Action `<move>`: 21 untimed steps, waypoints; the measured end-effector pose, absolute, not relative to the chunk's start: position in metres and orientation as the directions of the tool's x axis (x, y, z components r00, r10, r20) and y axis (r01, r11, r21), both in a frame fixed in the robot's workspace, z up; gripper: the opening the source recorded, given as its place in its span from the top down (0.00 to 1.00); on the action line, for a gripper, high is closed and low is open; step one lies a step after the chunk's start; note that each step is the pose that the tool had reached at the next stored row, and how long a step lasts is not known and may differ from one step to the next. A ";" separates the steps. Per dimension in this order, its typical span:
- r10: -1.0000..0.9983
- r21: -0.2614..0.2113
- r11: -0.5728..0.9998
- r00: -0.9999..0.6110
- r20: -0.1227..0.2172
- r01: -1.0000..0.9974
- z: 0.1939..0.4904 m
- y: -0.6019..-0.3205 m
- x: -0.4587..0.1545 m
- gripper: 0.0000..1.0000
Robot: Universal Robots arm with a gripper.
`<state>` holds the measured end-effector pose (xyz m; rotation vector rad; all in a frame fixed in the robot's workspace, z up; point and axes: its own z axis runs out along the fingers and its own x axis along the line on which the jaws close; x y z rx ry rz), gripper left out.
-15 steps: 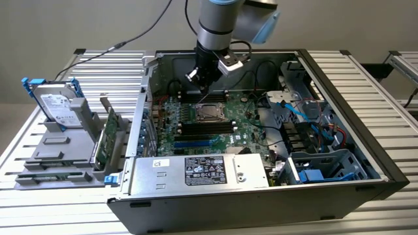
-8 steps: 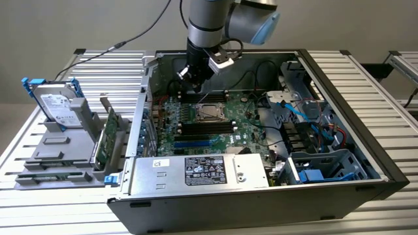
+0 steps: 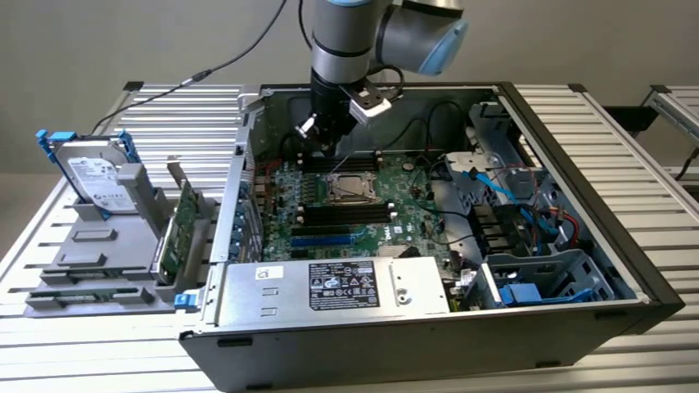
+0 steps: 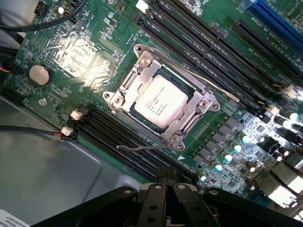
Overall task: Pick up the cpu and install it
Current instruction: 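Install the first cpu locking lever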
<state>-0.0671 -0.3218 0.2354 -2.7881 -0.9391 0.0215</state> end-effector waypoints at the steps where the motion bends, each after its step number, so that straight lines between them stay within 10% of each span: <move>1: 0.603 -0.189 -0.777 0.796 0.055 0.601 0.235 -0.322 -0.068 0.89; 11: 0.603 -0.095 -0.776 0.778 0.175 0.623 0.230 -0.321 -0.099 0.89; 21: 0.610 -0.064 -0.772 0.766 0.204 0.632 0.219 -0.321 -0.108 0.89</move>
